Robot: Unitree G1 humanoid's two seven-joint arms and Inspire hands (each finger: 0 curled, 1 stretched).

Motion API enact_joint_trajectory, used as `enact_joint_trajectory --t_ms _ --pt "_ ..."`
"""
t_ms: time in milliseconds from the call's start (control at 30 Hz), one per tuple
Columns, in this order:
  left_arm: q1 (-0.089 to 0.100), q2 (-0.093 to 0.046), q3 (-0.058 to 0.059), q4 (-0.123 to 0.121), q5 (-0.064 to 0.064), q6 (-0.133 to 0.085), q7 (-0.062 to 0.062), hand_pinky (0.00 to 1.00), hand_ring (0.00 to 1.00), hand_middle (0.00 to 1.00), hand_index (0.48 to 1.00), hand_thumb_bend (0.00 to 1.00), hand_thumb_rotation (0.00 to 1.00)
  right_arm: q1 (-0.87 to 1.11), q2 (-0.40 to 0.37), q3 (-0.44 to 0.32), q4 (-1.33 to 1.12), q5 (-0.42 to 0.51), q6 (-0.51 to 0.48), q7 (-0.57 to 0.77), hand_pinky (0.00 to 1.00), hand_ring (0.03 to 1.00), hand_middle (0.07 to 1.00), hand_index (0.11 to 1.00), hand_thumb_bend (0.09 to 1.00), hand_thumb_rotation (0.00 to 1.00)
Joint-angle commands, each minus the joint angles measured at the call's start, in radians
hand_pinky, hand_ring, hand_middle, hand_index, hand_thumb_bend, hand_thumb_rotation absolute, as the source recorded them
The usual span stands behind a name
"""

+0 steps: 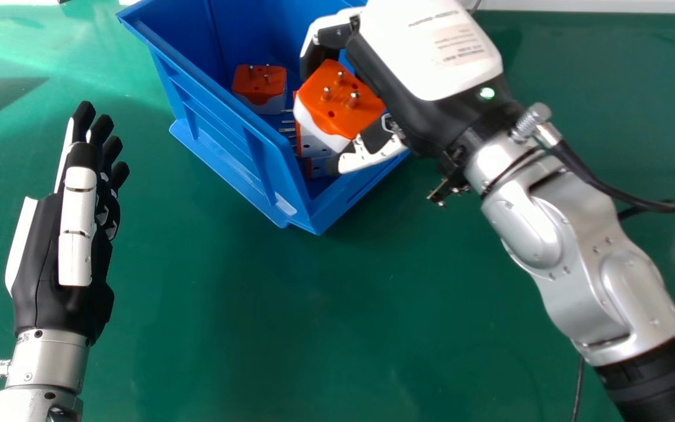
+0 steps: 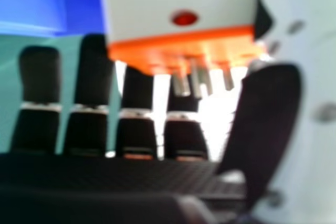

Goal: Pick all objects and put in blue box

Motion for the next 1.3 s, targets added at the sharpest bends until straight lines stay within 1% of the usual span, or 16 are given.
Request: enact_joint_trajectory --t_ms 0,33,133,233,367,500,600,700,767,867,900,967,1100,1167,1233,1267 --pt "0.004 0.012 0.001 -0.030 0.004 -0.005 0.000 1.00 1.00 1.00 1.000 0.48 0.98 -0.047 0.011 0.010 0.004 -0.005 -0.009 -0.033 0.31 0.411 0.497 0.517 0.492 0.00" --pt "0.004 0.011 0.001 -0.030 0.001 -0.003 -0.001 1.00 1.00 1.00 1.000 0.49 0.98 -0.050 0.014 0.018 0.012 -0.004 -0.010 -0.038 0.32 0.413 0.499 0.514 0.493 0.00" --pt "0.001 0.012 0.002 -0.022 -0.002 -0.008 -0.007 1.00 1.00 1.00 1.000 0.49 0.98 -0.067 0.017 0.043 0.049 -0.012 -0.031 -0.070 0.32 0.416 0.500 0.511 0.493 0.00" --pt "0.000 0.010 0.002 -0.020 0.001 -0.008 -0.005 1.00 1.00 1.00 1.000 0.49 0.97 -0.087 0.023 0.064 0.085 -0.010 -0.029 -0.065 0.32 0.420 0.506 0.508 0.493 0.00" --pt "0.003 0.011 0.003 -0.020 -0.003 -0.009 -0.010 1.00 1.00 1.00 1.000 0.48 0.98 -0.127 0.033 0.082 0.155 -0.006 -0.033 -0.075 0.32 0.422 0.516 0.508 0.493 0.00" --pt "0.003 0.012 0.006 -0.013 -0.007 -0.014 -0.016 1.00 1.00 1.00 1.000 0.48 0.98 -0.166 0.048 0.094 0.214 -0.011 -0.009 -0.078 0.31 0.417 0.516 0.513 0.492 0.00" --pt "0.004 0.012 0.008 -0.013 -0.006 -0.012 -0.018 1.00 1.00 1.00 1.000 0.48 0.99 -0.195 0.050 0.104 0.257 -0.025 0.007 -0.096 0.31 0.415 0.516 0.515 0.492 0.00" --pt "0.005 0.010 0.010 -0.013 -0.002 -0.014 -0.015 1.00 1.00 1.00 1.000 0.48 0.99 -0.217 0.052 0.108 0.295 -0.031 0.008 -0.126 0.31 0.415 0.516 0.515 0.492 0.00" --pt "0.005 0.010 0.011 -0.009 0.000 -0.018 -0.013 0.99 0.99 1.00 1.000 0.48 0.99 -0.233 0.055 0.109 0.316 -0.030 0.015 -0.137 0.30 0.413 0.515 0.516 0.492 0.00" --pt "0.006 0.008 0.011 -0.013 0.008 -0.016 -0.003 0.98 0.99 1.00 1.000 0.49 0.98 -0.255 0.056 0.113 0.336 -0.031 0.030 -0.135 0.30 0.414 0.516 0.517 0.492 0.00" --pt "0.006 0.007 0.011 -0.014 0.005 -0.015 -0.003 0.97 0.98 0.99 1.000 0.49 0.98 -0.266 0.053 0.118 0.345 -0.036 0.032 -0.136 0.30 0.415 0.518 0.518 0.492 0.00" --pt "0.006 0.006 0.009 -0.015 0.003 -0.014 -0.002 0.97 0.98 0.99 1.000 0.49 0.98 -0.289 0.045 0.130 0.366 -0.051 0.033 -0.136 0.30 0.415 0.518 0.518 0.492 0.00" --pt "0.004 0.005 0.007 -0.015 0.000 -0.012 -0.002 0.96 0.98 0.99 1.000 0.50 0.97 -0.320 0.038 0.132 0.398 -0.040 0.014 -0.149 0.30 0.417 0.519 0.520 0.492 0.00" --pt "0.003 0.004 0.007 -0.016 0.000 -0.010 0.002 0.96 0.98 0.99 1.000 0.51 0.96 -0.327 0.035 0.133 0.405 -0.037 0.007 -0.157 0.30 0.413 0.513 0.521 0.492 0.00" --pt "0.002 0.003 0.008 -0.015 -0.001 -0.012 0.002 0.95 0.97 0.99 1.000 0.51 0.96 -0.332 0.035 0.135 0.414 -0.036 0.000 -0.172 0.30 0.409 0.507 0.521 0.492 0.00" --pt "0.003 0.003 0.007 -0.016 0.002 -0.012 0.005 0.95 0.97 0.99 1.000 0.51 0.96 -0.334 0.035 0.136 0.415 -0.036 0.001 -0.172 0.30 0.409 0.507 0.521 0.492 0.00"
